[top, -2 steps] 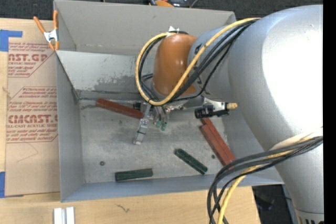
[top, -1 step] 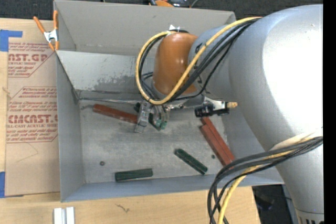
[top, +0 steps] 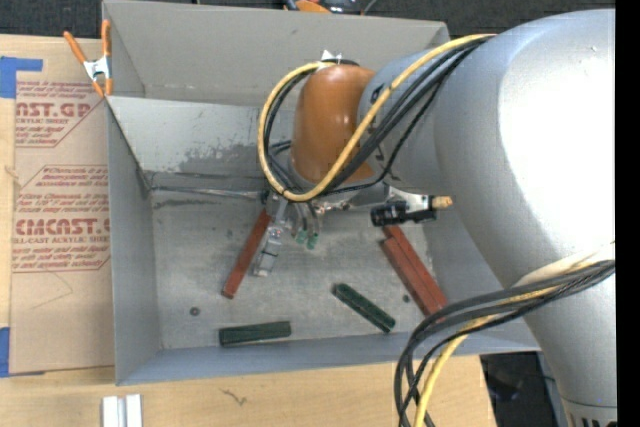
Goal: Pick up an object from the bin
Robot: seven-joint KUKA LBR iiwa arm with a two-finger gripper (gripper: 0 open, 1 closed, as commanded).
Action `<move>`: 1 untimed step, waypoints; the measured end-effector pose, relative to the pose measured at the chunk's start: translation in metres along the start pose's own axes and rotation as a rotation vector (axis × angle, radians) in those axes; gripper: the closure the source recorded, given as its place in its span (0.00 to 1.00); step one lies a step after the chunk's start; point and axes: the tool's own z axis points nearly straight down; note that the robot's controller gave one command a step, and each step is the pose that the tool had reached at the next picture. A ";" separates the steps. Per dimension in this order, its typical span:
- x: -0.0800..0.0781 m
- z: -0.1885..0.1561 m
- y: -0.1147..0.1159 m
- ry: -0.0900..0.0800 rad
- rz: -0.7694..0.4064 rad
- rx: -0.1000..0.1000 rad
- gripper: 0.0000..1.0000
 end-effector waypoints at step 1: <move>0.086 -0.010 0.032 0.005 -0.070 0.000 0.00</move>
Offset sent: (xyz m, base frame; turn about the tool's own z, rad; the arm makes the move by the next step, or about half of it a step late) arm -0.0686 0.0515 0.0104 -0.0623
